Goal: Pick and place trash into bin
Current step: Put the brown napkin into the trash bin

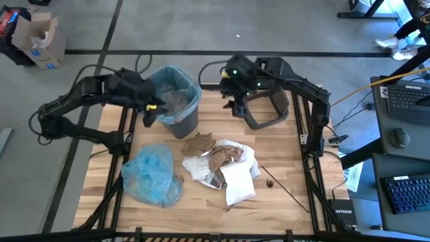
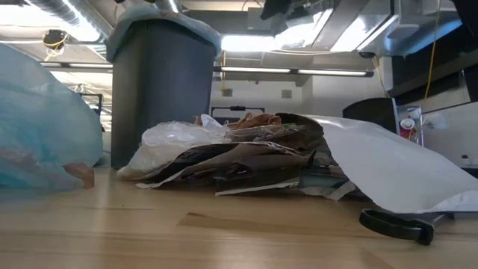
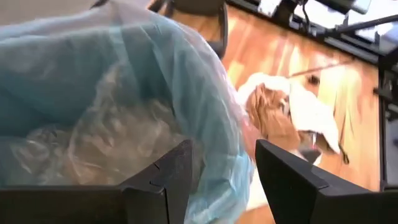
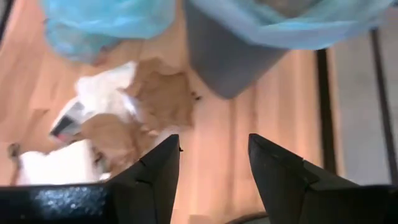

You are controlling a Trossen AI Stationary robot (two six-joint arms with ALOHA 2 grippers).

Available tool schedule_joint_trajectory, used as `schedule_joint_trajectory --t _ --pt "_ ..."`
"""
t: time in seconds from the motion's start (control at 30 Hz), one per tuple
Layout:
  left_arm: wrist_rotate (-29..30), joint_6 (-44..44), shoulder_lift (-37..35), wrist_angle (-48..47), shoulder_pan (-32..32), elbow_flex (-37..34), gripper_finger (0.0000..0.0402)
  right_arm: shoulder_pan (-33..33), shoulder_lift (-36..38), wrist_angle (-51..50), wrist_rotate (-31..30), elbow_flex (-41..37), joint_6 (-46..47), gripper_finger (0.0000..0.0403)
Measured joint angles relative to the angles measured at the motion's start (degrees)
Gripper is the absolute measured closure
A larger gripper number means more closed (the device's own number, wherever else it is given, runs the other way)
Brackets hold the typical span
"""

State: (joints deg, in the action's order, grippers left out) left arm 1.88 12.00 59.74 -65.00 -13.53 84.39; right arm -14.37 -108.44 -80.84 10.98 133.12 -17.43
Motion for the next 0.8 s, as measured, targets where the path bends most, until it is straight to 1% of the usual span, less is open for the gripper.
schedule_joint_trajectory --t 0.13,0.2,0.3,0.37,0.43,0.5,0.63,0.8 --pt "3.52 -0.37 -1.59 0.56 4.37 -4.27 0.0235 3.83 0.59 3.99 -0.1 -6.53 3.94 0.0219" --pt "4.1 -0.05 -3.31 1.77 5.67 -7.46 0.0235 5.85 0.61 6.24 -2.43 -11.04 5.76 0.0219" --pt "4.59 0.66 -6.27 4.33 7.57 -12.05 0.0235 8.48 0.96 10.6 -7.82 -18.58 9.2 0.0219" --pt "4.75 0.8 -8.44 6.31 8.59 -14.44 0.0235 9.91 1.03 14.74 -9.3 -23.71 11.72 0.0219" --pt "4.52 0.66 -10.54 7.89 9.25 -16.7 0.0235 11.19 1.01 17.83 -9.49 -28.72 13.28 0.0219" --pt "4.25 0.42 -12.57 10.13 9.67 -18.67 0.0235 12.68 0.99 21.96 -10.04 -33.38 13.38 0.0219" --pt "4.44 0.19 -15.2 14.08 9.91 -21.44 0.0235 15.54 0.94 29.58 -13.14 -41.83 9.68 0.0219" --pt "4.44 -1.72 -15.63 15.13 9.91 -21.47 0.0235 16.67 0.94 37.43 -16.22 -46.58 4.36 0.0219"
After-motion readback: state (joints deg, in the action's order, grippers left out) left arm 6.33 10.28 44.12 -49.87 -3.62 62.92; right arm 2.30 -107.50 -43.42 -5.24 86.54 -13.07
